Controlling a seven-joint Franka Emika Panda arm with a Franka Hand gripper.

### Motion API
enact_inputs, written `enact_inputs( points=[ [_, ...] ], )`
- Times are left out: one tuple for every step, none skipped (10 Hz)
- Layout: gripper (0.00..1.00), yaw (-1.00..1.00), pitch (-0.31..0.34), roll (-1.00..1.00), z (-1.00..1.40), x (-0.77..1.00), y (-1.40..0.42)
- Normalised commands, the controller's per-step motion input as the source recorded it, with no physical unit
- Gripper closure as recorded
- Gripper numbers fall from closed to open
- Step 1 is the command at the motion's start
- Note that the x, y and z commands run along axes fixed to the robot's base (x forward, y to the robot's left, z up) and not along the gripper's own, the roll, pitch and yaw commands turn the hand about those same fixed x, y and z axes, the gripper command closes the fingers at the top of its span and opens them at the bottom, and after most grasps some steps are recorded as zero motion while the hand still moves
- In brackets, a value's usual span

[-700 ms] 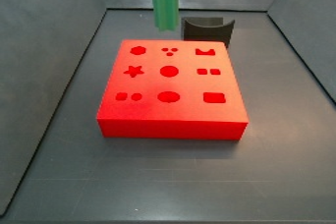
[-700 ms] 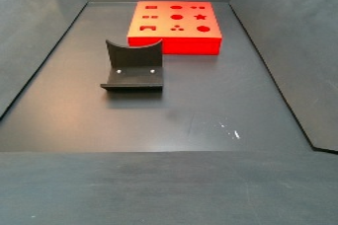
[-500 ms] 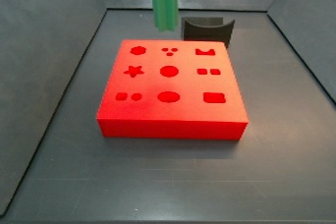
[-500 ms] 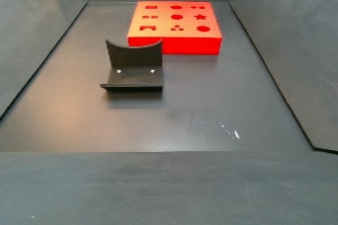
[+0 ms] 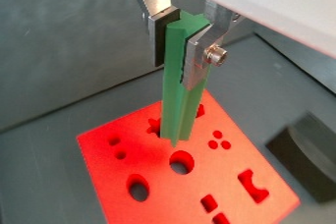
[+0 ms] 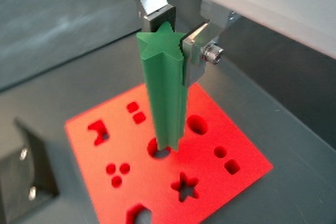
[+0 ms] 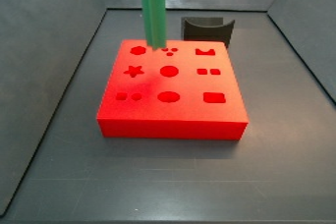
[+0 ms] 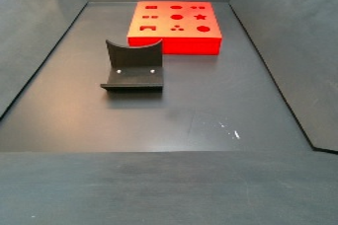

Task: Insert the star object.

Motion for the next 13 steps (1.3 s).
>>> enact_inputs(
  points=[
    [1.0, 0.94, 0.0, 0.26, -0.5, 0.0, 0.0],
    [1.0, 0.84, 0.094, 0.31, -0.33, 0.0, 0.0],
    [1.0, 0.38, 0.18, 0.19, -0.26, 0.0, 0.13],
    [1.0, 0.35, 0.299, 0.09, 0.0, 0.0, 0.15],
    [1.0, 0.39, 0.364, 0.0, 0.12, -0.04, 0.13],
    [1.0, 0.57, 0.296, -0.1, 0.07, -0.23, 0.2],
    [1.0, 0.43, 0.103, -0.11, 0.18, 0.0, 0.0],
    [1.0, 0.19, 0.0, -0.09, 0.04, 0.0, -0.09],
    [1.0, -0.01, -0.111, -0.2, -0.18, 0.03, 0.0],
    [1.0, -0.2, -0.321, -0.38, -0.18, 0.01, 0.0],
    [1.0, -0.09, -0.16, -0.14, -0.03, 0.0, 0.0],
    [1.0, 0.0, -0.087, -0.02, -0.17, 0.0, -0.03],
    [1.0, 0.0, -0.106, -0.1, -0.21, 0.0, 0.0]
  ],
)
